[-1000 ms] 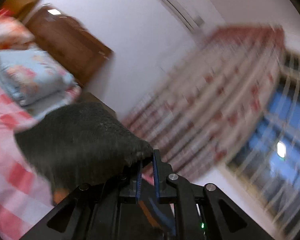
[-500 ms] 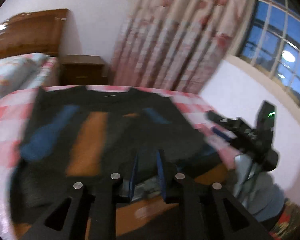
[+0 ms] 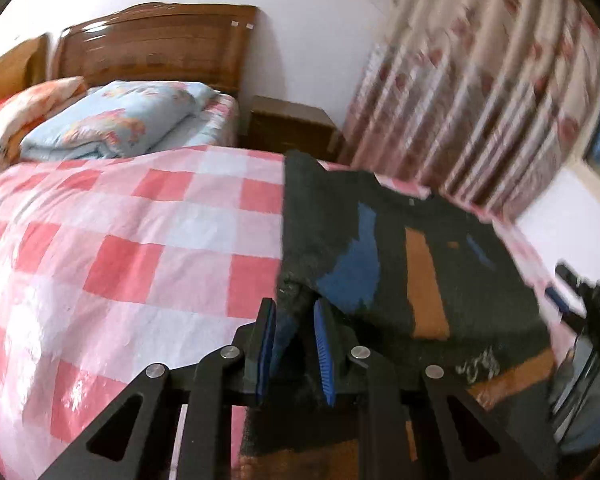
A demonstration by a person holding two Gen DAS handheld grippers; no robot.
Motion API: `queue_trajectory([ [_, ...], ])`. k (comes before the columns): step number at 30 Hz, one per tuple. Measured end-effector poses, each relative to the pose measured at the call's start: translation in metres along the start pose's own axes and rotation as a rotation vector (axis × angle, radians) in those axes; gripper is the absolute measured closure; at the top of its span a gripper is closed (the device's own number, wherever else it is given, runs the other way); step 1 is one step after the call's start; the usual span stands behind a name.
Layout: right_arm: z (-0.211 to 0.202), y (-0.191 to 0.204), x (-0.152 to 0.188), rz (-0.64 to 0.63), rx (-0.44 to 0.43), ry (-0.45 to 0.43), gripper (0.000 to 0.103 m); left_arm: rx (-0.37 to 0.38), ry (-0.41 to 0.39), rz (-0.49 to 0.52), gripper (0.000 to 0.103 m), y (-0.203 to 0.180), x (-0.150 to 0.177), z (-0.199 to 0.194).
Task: Fold small clothes
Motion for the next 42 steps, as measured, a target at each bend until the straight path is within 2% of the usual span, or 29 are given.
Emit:
queue_trajectory([
  [4, 0.001, 0.000, 0.001, -0.001, 0.010, 0.006, 0.000, -0.103, 0.054, 0.086, 0.082, -0.011, -0.009, 0.017],
  [6, 0.002, -0.001, 0.001, 0.000, 0.014, 0.008, 0.000, -0.127, 0.095, 0.124, 0.082, -0.015, -0.017, 0.027],
  [9, 0.003, -0.001, 0.001, 0.001, 0.018, 0.012, 0.000, -0.178, 0.115, 0.200, 0.079, -0.021, -0.027, 0.035],
  [13, 0.004, -0.001, 0.002, -0.002, 0.020, 0.019, 0.000, -0.237, 0.093, 0.321, 0.078, -0.029, -0.026, 0.036],
  [15, 0.003, -0.001, 0.002, -0.002, 0.020, 0.019, 0.000, -0.235, 0.068, 0.340, 0.079, -0.027, -0.026, 0.038],
  [17, 0.003, 0.000, 0.002, -0.002, 0.019, 0.018, 0.000, -0.192, 0.049, 0.289, 0.081, -0.021, -0.026, 0.035],
  [19, 0.003, 0.000, 0.002, -0.002, 0.018, 0.019, 0.000, -0.130, 0.026, 0.186, 0.082, -0.009, -0.026, 0.026],
  [21, 0.003, 0.000, 0.002, -0.003, 0.015, 0.020, 0.000, -0.054, 0.007, 0.056, 0.083, 0.004, -0.025, 0.018],
  [26, 0.005, -0.001, 0.001, -0.007, 0.008, 0.027, 0.000, 0.230, 0.009, -0.371, 0.084, 0.048, -0.006, 0.019],
  [27, 0.005, -0.001, 0.001, -0.007, 0.008, 0.028, 0.000, 0.275, 0.016, -0.426, 0.084, 0.055, -0.002, 0.022],
  [29, 0.006, -0.002, 0.001, -0.007, 0.005, 0.031, 0.000, 0.356, 0.017, -0.504, 0.084, 0.067, 0.002, 0.025],
  [31, 0.007, -0.003, 0.000, -0.007, 0.005, 0.033, 0.000, 0.403, 0.022, -0.557, 0.084, 0.074, 0.005, 0.028],
  [34, 0.007, -0.003, 0.000, -0.007, 0.001, 0.032, 0.000, 0.424, 0.011, -0.584, 0.085, 0.077, 0.008, 0.031],
  [36, 0.006, -0.002, 0.000, -0.007, -0.007, 0.027, 0.000, 0.385, 0.005, -0.564, 0.084, 0.074, 0.007, 0.027],
  [38, 0.004, -0.002, -0.001, -0.010, -0.014, 0.016, 0.000, 0.240, -0.014, -0.471, 0.085, 0.063, 0.002, 0.015],
  [40, 0.005, 0.002, 0.001, -0.027, -0.005, 0.059, 0.000, 0.025, -0.066, -0.328, 0.084, 0.045, -0.005, -0.010],
  [41, 0.006, 0.005, 0.003, -0.042, 0.009, 0.085, 0.000, -0.042, -0.109, -0.253, 0.084, 0.034, -0.009, -0.027],
  [42, 0.008, 0.010, 0.006, -0.065, 0.024, 0.125, 0.000, -0.077, -0.141, -0.199, 0.083, 0.026, -0.011, -0.038],
])
Point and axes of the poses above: each gripper's, at about its wrist camera, not at the fingertips, and z roughly the way its jaws point, y to its left, x to its underside, the point moved 6 cm from there along z, roughly the way its jaws point, and after that the axes turned 11 degrees about y, right-handed, at the moved point
